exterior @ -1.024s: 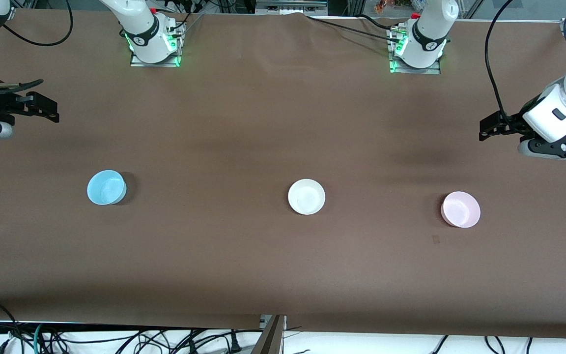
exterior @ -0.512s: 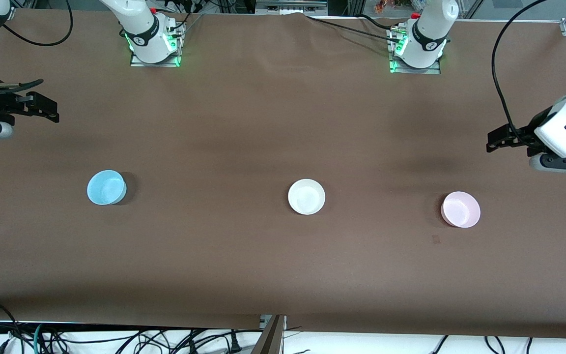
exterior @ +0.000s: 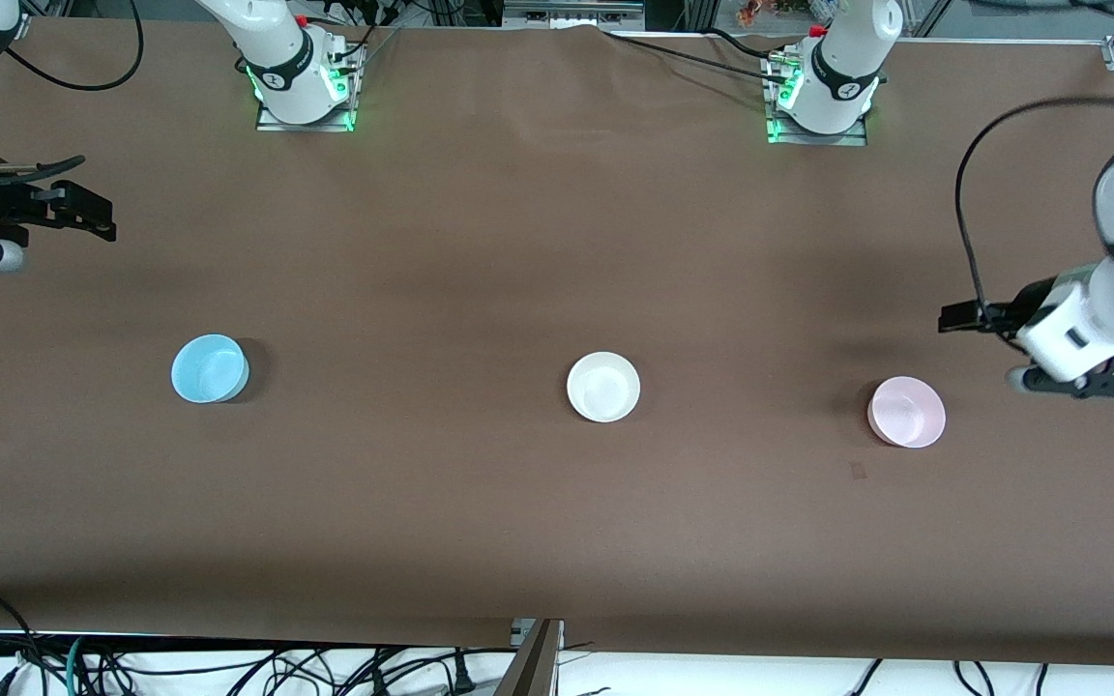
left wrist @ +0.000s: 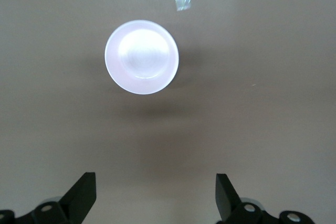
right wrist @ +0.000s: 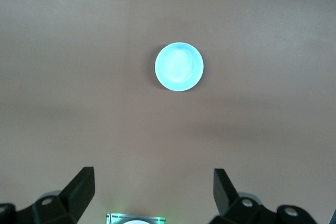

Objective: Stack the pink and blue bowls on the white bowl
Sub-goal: 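Move the left gripper down to the pink bowl rim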

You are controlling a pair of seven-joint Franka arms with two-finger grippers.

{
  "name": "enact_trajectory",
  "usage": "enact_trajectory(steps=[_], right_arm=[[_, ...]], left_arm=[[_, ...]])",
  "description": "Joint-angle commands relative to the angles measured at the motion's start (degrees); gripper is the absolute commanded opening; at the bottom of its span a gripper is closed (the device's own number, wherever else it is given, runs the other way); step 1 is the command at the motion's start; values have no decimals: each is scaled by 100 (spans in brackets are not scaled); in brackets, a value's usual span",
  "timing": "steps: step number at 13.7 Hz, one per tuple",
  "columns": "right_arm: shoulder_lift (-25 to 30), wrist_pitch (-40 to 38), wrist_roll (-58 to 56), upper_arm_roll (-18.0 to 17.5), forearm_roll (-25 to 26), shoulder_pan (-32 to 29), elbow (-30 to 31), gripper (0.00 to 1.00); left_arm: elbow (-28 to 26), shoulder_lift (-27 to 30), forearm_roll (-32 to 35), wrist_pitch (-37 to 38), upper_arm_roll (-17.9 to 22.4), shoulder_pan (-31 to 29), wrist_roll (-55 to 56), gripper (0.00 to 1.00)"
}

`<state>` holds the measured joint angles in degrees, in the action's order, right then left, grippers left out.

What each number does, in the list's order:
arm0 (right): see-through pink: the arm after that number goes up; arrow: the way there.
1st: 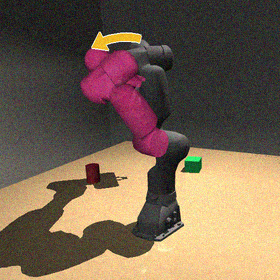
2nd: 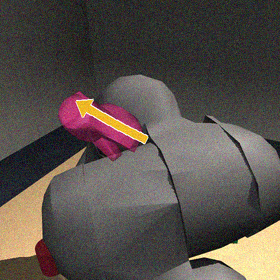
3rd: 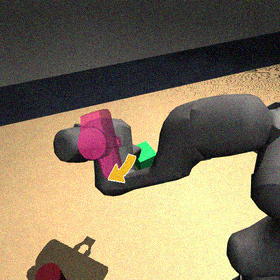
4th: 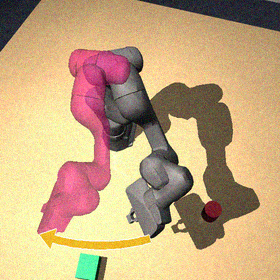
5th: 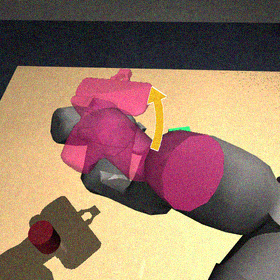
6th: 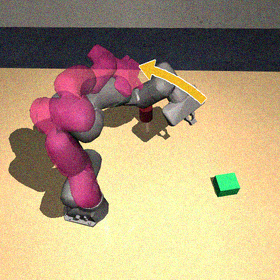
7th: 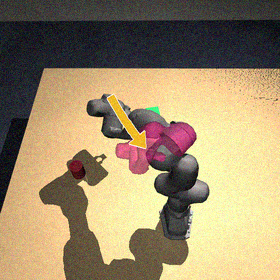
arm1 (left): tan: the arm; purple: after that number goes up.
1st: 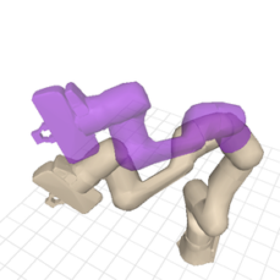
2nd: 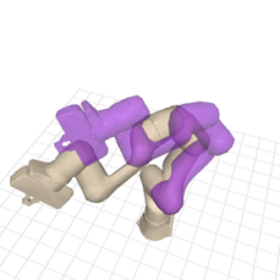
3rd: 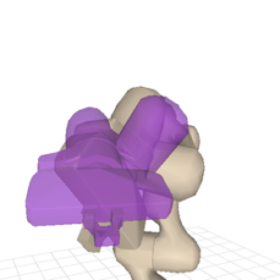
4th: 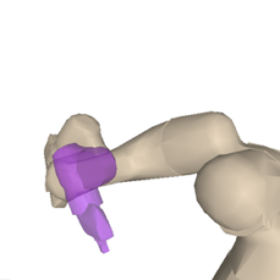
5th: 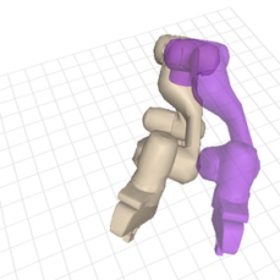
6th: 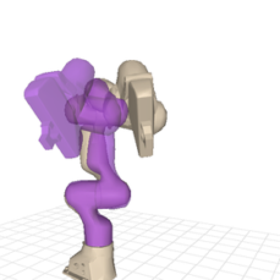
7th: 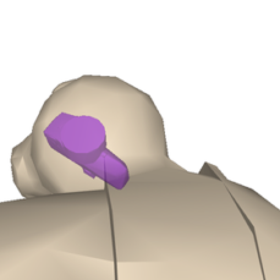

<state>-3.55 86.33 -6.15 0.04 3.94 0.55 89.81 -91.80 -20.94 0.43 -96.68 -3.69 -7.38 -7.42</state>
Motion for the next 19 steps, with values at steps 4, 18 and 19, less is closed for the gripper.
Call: enact_trajectory(steps=[4, 18, 19], right_arm=[[-93, -46, -97, -21, 28, -63, -174, 100], [-400, -89, -70, -4, 10, -2, -174, 100], [-436, -72, -88, -4, 10, -2, -157, 100]], left_arm=[[224, -1227, 1249, -2087, -35, -342, -995, 100], [206, -2177, 300, -3023, -106, -501, -3644, 0], [206, -2195, 300, -3023, -106, -536, -3644, 0]])
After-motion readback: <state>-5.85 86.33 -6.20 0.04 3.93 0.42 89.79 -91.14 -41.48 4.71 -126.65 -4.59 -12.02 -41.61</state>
